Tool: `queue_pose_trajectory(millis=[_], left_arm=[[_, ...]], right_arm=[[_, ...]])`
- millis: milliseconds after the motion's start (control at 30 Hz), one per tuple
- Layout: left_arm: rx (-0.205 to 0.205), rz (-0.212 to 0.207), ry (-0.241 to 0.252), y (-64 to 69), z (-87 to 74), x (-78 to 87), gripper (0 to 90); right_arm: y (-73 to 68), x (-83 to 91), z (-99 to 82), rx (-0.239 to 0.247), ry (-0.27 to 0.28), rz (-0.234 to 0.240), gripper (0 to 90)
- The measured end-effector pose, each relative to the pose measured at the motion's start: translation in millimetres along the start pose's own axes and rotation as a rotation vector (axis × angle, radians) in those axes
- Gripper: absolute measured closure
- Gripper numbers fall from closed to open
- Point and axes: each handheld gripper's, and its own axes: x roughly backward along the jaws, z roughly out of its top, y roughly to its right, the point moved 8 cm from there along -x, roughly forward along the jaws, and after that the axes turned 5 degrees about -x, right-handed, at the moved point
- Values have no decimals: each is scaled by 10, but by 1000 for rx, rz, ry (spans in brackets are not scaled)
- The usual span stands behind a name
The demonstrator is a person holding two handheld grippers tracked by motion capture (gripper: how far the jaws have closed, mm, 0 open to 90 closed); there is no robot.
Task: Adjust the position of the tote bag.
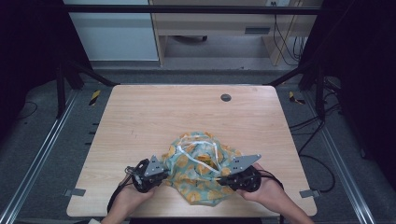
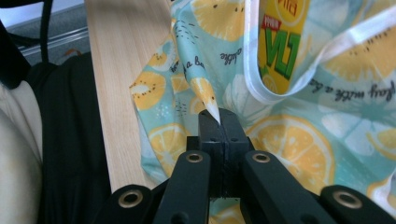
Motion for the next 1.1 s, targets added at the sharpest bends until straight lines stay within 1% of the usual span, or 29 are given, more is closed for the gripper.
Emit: queue_pose_trajectory(millis=[67,267,567,833,900,967,1000,1033,1067,1100], left_arm=[[8,-2,1,0,-8,-2,870],[12,-4,-4,-7,-37,-12,866],[15,-12,-12,5,-62,-27,858],[16,-18,-16,18,-78,-52,844],[20,-13,-12,20,-80,-46,836],[20,-13,-9,21,-77,-39,812],[28,-4,5,13,-63,-17,789],[28,-4,5,13,-63,-17,768],[35,1,13,8,-55,-1,768],[44,18,26,-9,-33,40,701]], right_arm=[[21,-12,-30,-7,-9,-1,900],[79,-62,-129,-19,-42,-13,900],[161,-80,-196,-36,-54,-25,900],[198,-92,-227,-41,-61,-36,900],[204,-88,-232,-51,-63,-42,900],[205,-87,-232,-52,-61,-41,895],[204,-81,-227,-50,-54,-39,876],[202,-74,-225,-53,-53,-41,864],[202,-74,-225,-53,-53,-41,864],[190,-60,-217,-56,-43,-39,837]])
